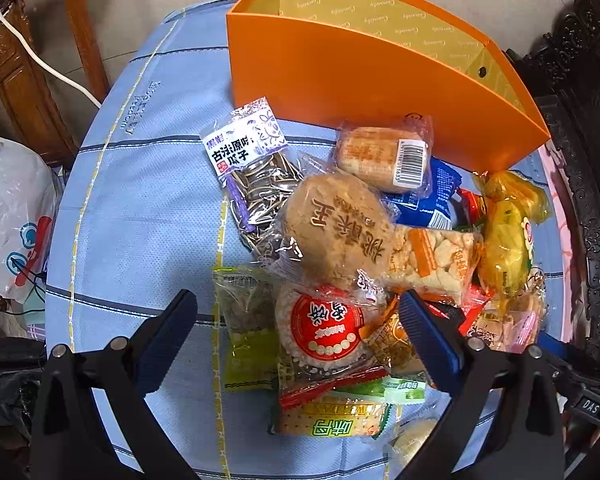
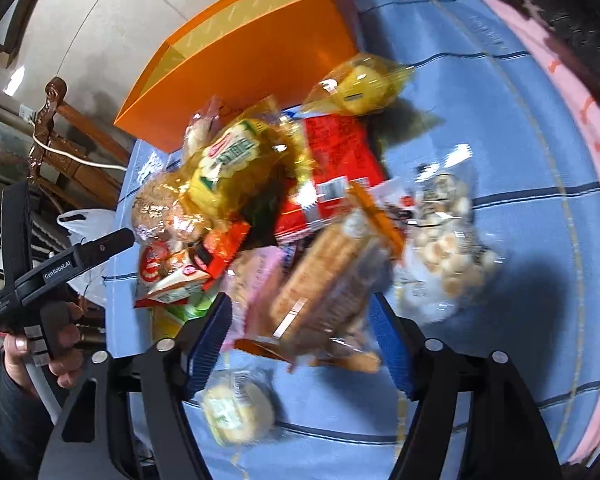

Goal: Organize snacks
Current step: 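Grasp the round bread bun with left tool while right tool grasps breadstick pack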

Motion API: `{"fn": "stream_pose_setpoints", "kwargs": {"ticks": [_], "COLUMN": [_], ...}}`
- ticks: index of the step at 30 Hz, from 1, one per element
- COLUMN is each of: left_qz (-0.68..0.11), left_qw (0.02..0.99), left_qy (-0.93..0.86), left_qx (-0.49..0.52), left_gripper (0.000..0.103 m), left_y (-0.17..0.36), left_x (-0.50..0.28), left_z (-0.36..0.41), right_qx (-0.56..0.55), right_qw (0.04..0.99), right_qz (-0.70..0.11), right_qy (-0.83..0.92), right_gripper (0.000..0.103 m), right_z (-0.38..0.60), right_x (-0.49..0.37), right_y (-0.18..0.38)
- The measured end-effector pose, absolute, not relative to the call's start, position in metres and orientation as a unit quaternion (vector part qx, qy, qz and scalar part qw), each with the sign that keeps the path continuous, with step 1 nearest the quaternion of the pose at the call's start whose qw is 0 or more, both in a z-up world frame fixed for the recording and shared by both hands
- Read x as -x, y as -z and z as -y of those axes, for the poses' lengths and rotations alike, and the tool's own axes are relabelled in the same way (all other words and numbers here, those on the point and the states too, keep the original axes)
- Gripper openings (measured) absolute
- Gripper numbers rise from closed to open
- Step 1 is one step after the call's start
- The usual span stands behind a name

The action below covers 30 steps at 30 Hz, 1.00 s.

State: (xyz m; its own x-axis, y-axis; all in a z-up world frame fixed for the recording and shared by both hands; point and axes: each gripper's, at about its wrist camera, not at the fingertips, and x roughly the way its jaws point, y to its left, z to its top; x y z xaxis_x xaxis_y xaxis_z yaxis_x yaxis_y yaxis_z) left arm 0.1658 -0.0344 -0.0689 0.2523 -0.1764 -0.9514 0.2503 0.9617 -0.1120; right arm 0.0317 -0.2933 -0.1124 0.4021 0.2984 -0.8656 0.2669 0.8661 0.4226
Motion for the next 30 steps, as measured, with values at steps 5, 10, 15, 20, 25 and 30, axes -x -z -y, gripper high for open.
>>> {"fn": "stream_pose_setpoints", "kwargs": {"ticks": [5,10,15,20,25,30], "left_qz": [-0.598,-0.599,-0.603,-0.613,-0.589,-0.567], "left_qw": [0.79,0.79,0.786,0.779,0.794,0.801], "left_qy": [0.132,0.129,0.131,0.127,0.124,0.171], "left_qx": [-0.027,-0.029,-0.031,-0.033,-0.086,-0.092], "left_gripper": [0.099,0.099,0.099,0.099,0.056,0.029], "left_y": [0.069,0.073,0.081,0.091,0.087,0.064], "left_x": [-0.168,-0.173,-0.187,-0.203,-0.201,-0.19], "left_z": [0.03,0.029,0.037,0.052,0.076,0.081], "right_qx": [-0.241,-0.218,-0.177,-0.156,-0.157,-0.169], "right_qw": [0.793,0.795,0.79,0.799,0.807,0.814], "right_qz": [-0.56,-0.566,-0.587,-0.58,-0.568,-0.553], "right_qy": [-0.01,-0.012,0.0,-0.022,-0.039,-0.054], "right_gripper": [0.076,0.076,0.075,0.05,0.047,0.047], "right_z": [0.281,0.271,0.256,0.246,0.248,0.261], "right_x": [-0.043,-0.055,-0.066,-0.072,-0.065,-0.052], "right_y": [0.119,0.123,0.134,0.131,0.123,0.11]}}
